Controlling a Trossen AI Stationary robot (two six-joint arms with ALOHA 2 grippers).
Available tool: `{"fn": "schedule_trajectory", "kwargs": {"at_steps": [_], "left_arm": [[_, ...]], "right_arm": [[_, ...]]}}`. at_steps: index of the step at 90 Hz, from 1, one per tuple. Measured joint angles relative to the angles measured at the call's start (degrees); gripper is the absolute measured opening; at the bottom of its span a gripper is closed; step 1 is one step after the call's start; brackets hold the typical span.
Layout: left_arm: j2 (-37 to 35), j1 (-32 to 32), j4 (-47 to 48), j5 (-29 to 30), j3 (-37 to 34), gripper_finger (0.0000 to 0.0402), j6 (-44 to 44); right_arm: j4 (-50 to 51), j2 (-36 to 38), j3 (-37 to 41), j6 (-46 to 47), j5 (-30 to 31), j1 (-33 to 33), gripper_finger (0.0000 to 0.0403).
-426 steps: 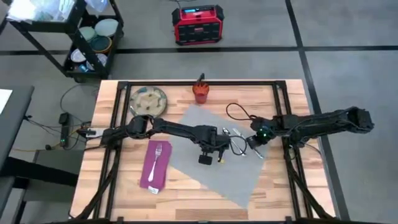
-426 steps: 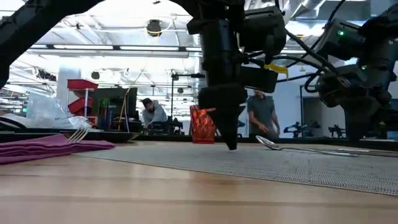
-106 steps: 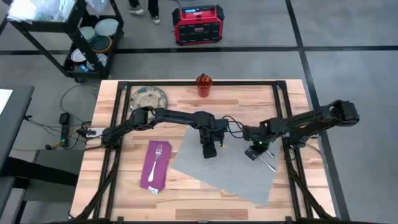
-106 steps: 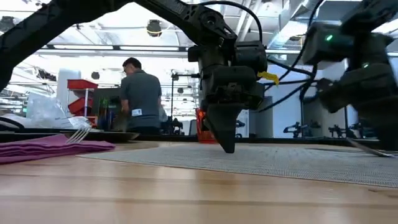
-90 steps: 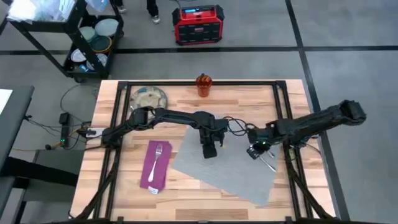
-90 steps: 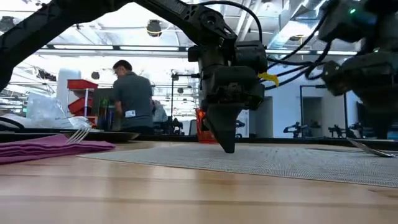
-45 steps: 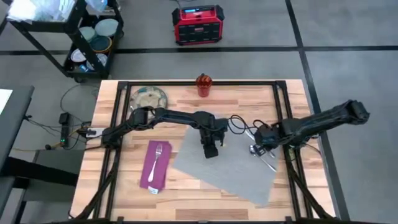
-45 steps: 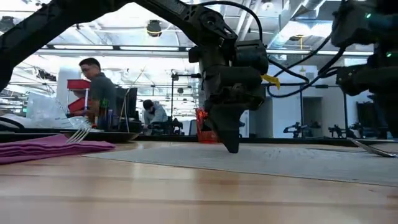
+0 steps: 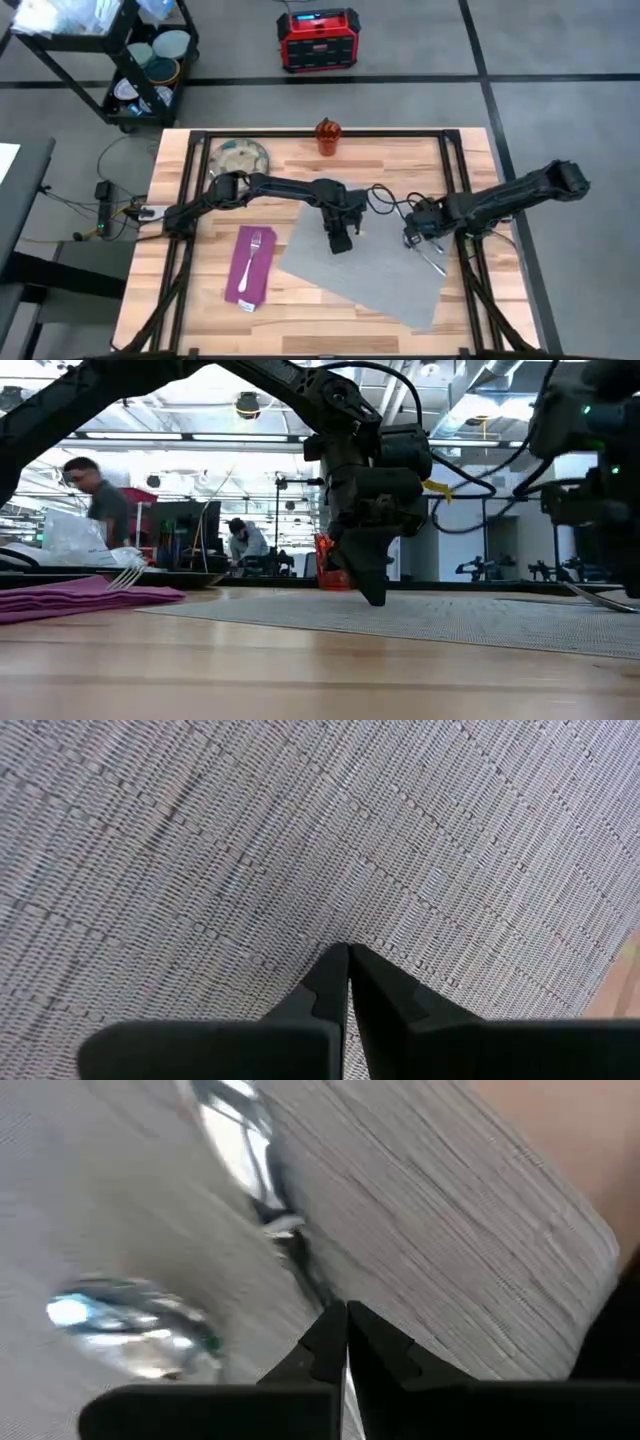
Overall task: Set table place
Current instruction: Adjust the spoon on top the table mat
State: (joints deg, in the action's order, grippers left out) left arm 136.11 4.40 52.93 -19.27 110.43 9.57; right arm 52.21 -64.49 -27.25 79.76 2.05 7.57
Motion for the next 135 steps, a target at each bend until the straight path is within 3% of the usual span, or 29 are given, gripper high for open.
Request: {"fn": "schedule_trajectory", "kwargs": {"at_steps": [18, 30, 38, 48, 135], "left_arm": [[0.0, 0.0, -0.04, -0.04, 0.0, 0.0, -0.27], [0.0, -0.02, -1.17, 0.03, 0.02, 0.0, -0.34], [0.0, -0.04, -1.56, 0.03, 0.0, 0.0, -0.34], [0.0, -0.04, -1.7, 0.01, 0.02, 0.0, -0.25], [0.0, -0.04, -0.95, -0.1, 0.07, 0.0, -0.12]], "right_arm": [[-5.78, -1.45, 1.13, -3.78, -3.98, -0.4, 0.0], [-23.71, 0.6, 0.71, -13.26, -10.01, 0.49, 0.0], [-27.86, 2.0, 0.72, -13.91, -10.5, 0.79, 0.0], [-25.02, 2.8, 0.75, -10.86, -7.96, 0.59, 0.0], [-22.65, 2.8, 0.75, -9.7, -7.55, 1.42, 0.0]]}}
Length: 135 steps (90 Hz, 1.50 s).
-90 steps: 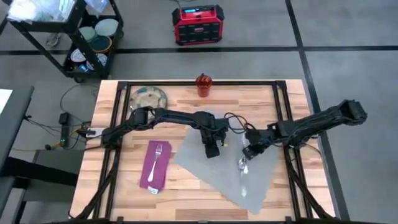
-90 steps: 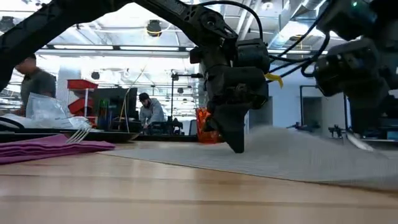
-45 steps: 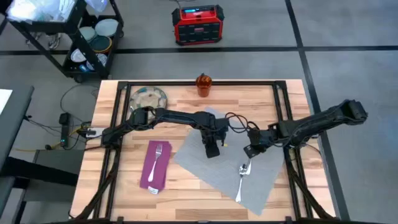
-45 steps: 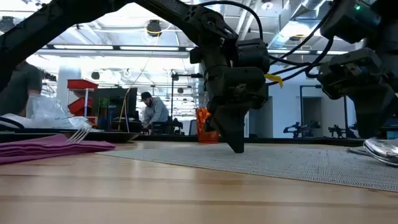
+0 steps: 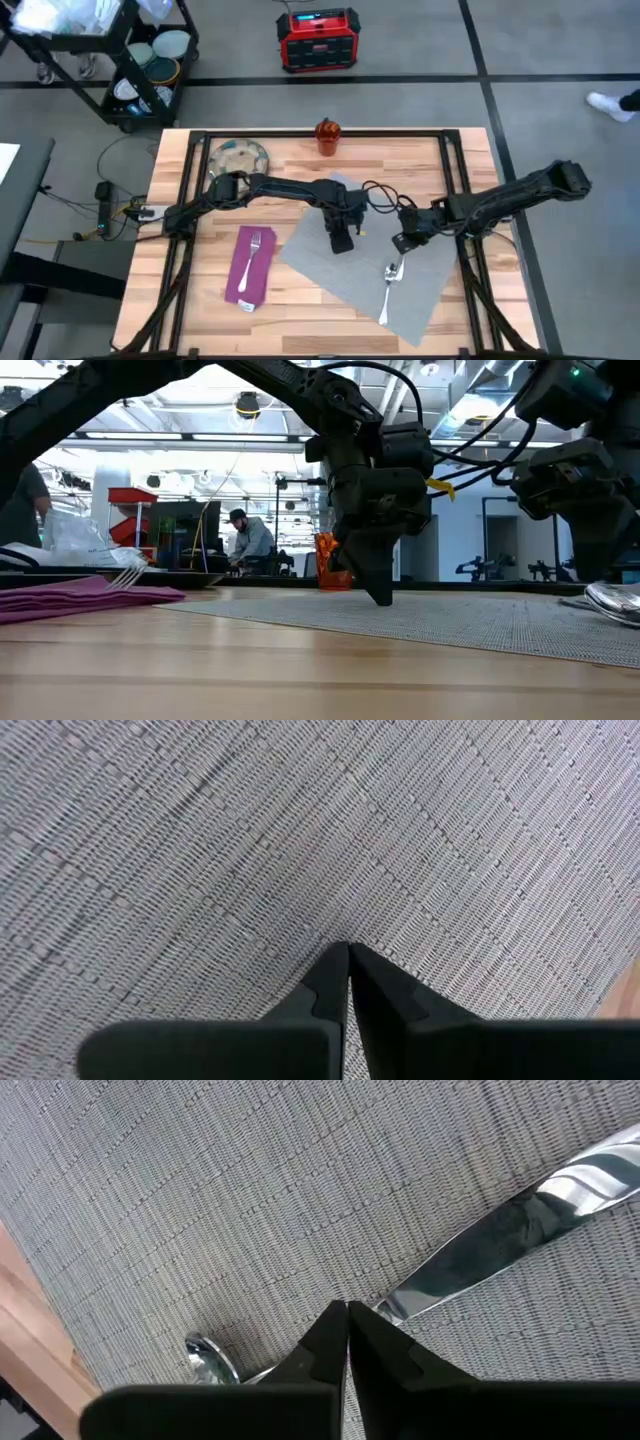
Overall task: Set table place
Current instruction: Adjust the spoon on top the table mat
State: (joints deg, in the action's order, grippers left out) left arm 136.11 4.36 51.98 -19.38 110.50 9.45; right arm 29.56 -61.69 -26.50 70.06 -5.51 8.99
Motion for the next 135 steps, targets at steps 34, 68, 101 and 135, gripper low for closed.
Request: {"fn": "schedule_trajectory", "kwargs": {"at_steps": [34, 68, 101, 135], "left_arm": [[0.0, 0.0, 0.08, 0.02, 0.0, 0.0, -0.47], [0.0, 0.02, 0.73, -1.11, 0.0, 0.0, -1.2], [0.0, 0.03, 1.91, -1.49, 0.0, 0.0, -0.81], [0.0, 0.02, 1.96, -1.42, 0.0, 0.0, -0.56]], "right_arm": [[-8.41, -0.94, 0.0, 6.16, 3.75, 5.29, 0.0], [-9.48, -2.67, 0.0, 14.19, 11.63, 19.34, 0.0], [-12.07, -3.46, 0.0, 8.24, 12.36, 19.12, 0.0117], [-18.53, -11.84, 0.0, 6.36, 9.55, 18.94, 0.0158]]}}
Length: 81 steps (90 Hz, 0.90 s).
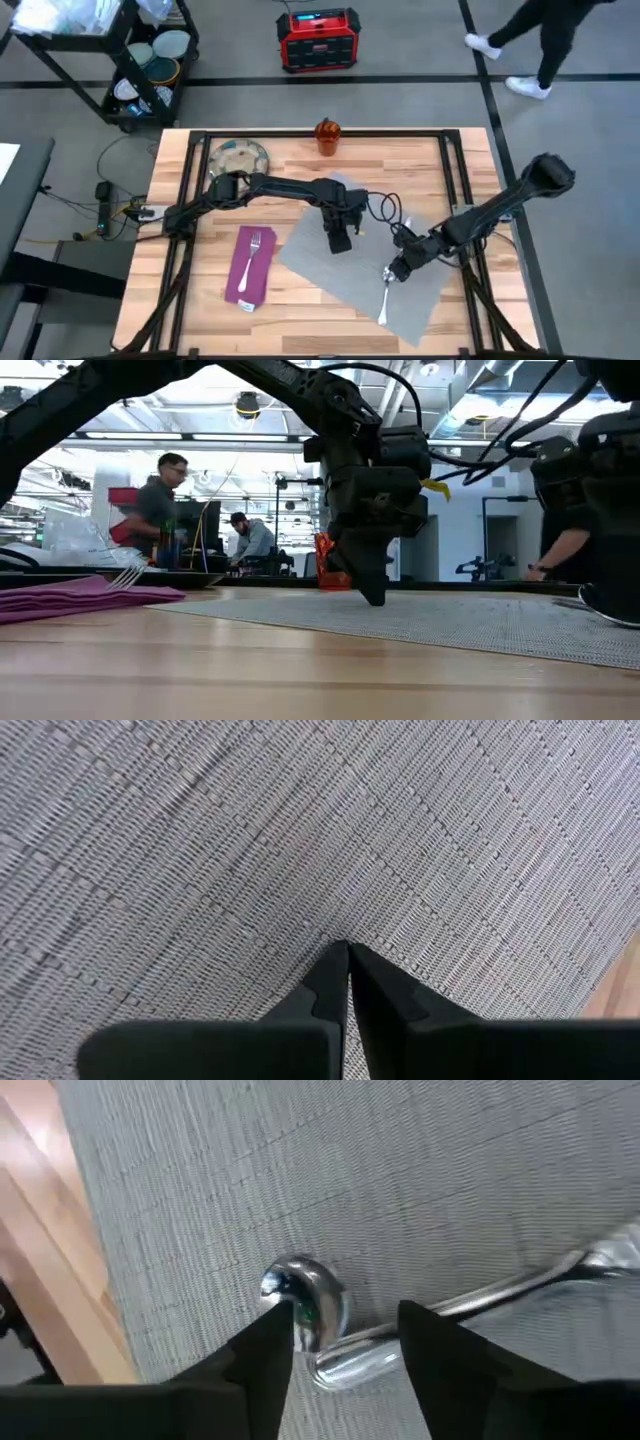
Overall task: Set table place
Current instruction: Adjust the spoon on top the table mat
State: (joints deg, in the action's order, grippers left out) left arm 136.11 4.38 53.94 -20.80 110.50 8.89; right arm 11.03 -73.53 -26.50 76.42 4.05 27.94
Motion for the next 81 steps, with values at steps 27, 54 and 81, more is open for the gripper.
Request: {"fn": "schedule_trajectory", "kwargs": {"at_steps": [27, 54, 81], "left_arm": [[-0.01, 0.0, 0.15, 0.04, 0.0, 0.0, 0.59], [-0.02, 0.0, 0.13, 0.11, 0.0, 0.0, 0.6], [-0.04, 0.0, -0.34, 0.05, -0.02, 0.0, 0.64]], "right_arm": [[-2.9, -1.32, -0.02, 0.01, -1.28, 0.13, 0.0016], [8.1, 8.88, -1.65, 4.5, 2.57, 1.28, 0.0001], [40.62, 16.64, -3.98, 19.85, 6.26, 7.54, 0.0]]}}
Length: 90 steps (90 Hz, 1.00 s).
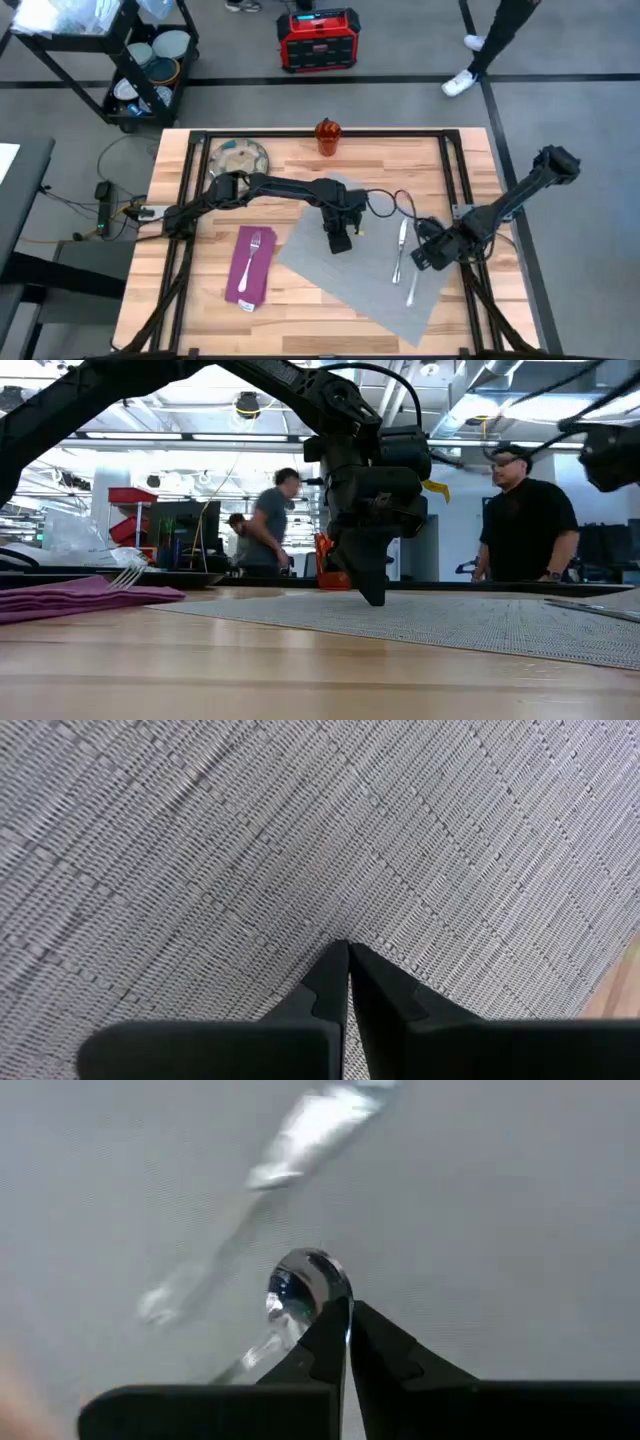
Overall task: Set table place
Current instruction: Adjust the spoon on top the table mat, then adjust the table mat to the center table
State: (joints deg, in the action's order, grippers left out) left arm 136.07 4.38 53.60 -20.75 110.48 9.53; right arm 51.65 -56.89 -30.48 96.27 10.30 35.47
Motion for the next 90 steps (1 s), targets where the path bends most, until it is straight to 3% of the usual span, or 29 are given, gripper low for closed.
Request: {"fn": "schedule_trajectory", "kwargs": {"at_steps": [24, 37, 55, 68, 75, 85, 90], "left_arm": [[0.0, 0.2, 0.32, 0.02, -0.02, 0.0, -0.12], [-0.33, 0.72, 3.37, 0.39, 0.04, 0.0, -1.26], [-2.1, 1.87, 9.38, 12.83, -0.06, 0.0, -5.6], [-2.19, 2.88, 10.88, 15.88, -0.05, 0.0, -9.21], [-2.23, 3.11, 13.26, 19.28, 0.0, 0.0, -10.52], [-3.05, 3.38, 15.76, 23.85, -0.15, 0.0, -12.19], [-3.6, 3.51, 15.39, 23.94, -0.15, 0.0, -13.25]], "right_arm": [[-0.96, -0.14, 2.56, -0.36, 1.58, -5.59, 0.0002], [-1.41, 0.42, 2.16, -0.77, 1.86, -6.32, 0.0031], [-8.78, 1.45, 1.56, -1.78, 6.57, -3.25, 0.0107], [-8.6, -0.43, 1.57, 3.98, 4.86, 0.59, 0.0146], [-9.72, -2.02, 1.57, 7.9, 5.0, 3.57, 0.0124], [-11.8, -5.52, 1.57, 10.07, 5.04, 6.53, 0.0032], [-12.77, -7.21, 1.57, 10.84, 5.01, 6.96, 0.0014]]}}
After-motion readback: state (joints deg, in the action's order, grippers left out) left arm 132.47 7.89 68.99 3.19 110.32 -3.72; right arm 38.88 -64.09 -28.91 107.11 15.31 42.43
